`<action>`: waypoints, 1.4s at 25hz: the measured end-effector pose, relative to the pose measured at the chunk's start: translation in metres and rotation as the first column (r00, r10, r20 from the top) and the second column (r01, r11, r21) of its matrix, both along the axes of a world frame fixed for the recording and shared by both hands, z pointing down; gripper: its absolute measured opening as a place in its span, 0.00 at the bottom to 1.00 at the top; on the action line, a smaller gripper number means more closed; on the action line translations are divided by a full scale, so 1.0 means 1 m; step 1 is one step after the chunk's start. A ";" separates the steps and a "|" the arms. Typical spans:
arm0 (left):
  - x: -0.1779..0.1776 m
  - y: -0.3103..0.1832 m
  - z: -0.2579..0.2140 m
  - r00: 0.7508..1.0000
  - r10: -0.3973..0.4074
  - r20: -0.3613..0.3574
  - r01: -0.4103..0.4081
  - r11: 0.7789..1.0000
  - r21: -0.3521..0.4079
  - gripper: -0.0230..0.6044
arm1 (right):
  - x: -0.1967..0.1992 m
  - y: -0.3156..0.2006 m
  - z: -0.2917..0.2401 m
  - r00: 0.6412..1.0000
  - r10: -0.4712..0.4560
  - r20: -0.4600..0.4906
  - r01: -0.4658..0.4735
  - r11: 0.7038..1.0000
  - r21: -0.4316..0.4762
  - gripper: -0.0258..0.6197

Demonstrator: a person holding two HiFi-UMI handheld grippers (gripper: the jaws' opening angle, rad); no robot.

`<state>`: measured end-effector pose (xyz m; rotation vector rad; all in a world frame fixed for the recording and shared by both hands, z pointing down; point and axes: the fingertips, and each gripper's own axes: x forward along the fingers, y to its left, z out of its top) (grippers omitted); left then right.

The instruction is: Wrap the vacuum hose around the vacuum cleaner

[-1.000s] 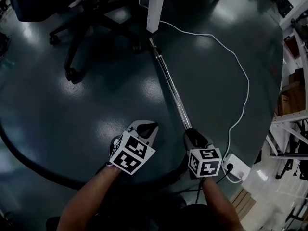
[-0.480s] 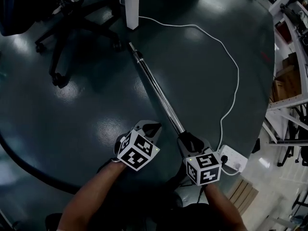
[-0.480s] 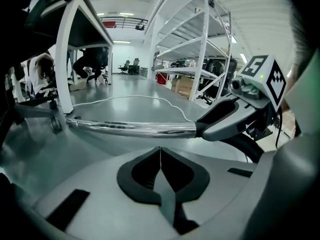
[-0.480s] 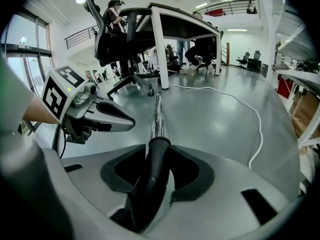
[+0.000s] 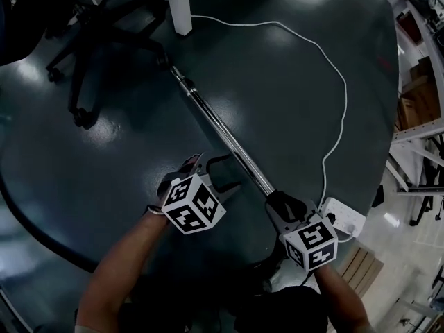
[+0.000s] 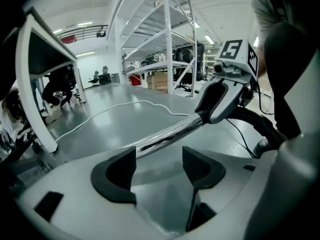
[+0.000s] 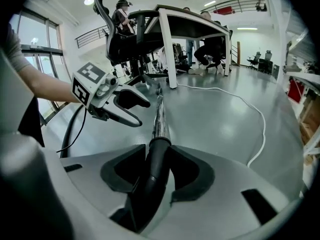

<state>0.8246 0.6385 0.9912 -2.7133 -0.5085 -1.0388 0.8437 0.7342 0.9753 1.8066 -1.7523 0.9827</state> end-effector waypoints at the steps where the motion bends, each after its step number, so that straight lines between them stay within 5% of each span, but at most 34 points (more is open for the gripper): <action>1: 0.003 0.003 0.000 0.999 0.032 0.006 -0.032 0.999 0.015 0.49 | -0.001 0.001 -0.001 1.000 -0.019 0.003 0.019 1.000 0.001 0.28; 9: 0.011 0.007 -0.006 0.984 0.171 0.048 -0.176 0.978 0.115 0.50 | -0.009 -0.010 -0.006 0.972 -0.235 0.027 0.235 0.972 0.000 0.28; 16: -0.010 0.020 0.015 0.925 0.329 0.192 -0.358 0.923 0.144 0.50 | -0.020 -0.025 -0.010 0.901 -0.432 0.020 0.432 0.902 0.017 0.28; 23: -0.022 0.003 0.025 0.936 0.286 0.204 -0.324 0.927 0.190 0.49 | -0.036 -0.037 -0.019 0.850 -0.527 0.003 0.527 0.849 0.050 0.28; 27: -0.031 -0.001 0.024 0.926 0.302 0.226 -0.355 0.901 0.249 0.37 | -0.043 -0.041 -0.022 0.836 -0.549 -0.012 0.549 0.835 0.042 0.28; 35: -0.061 -0.034 -0.006 0.939 0.214 0.267 -0.296 0.901 0.316 0.36 | -0.077 -0.071 -0.059 0.811 -0.585 -0.006 0.585 0.810 0.047 0.31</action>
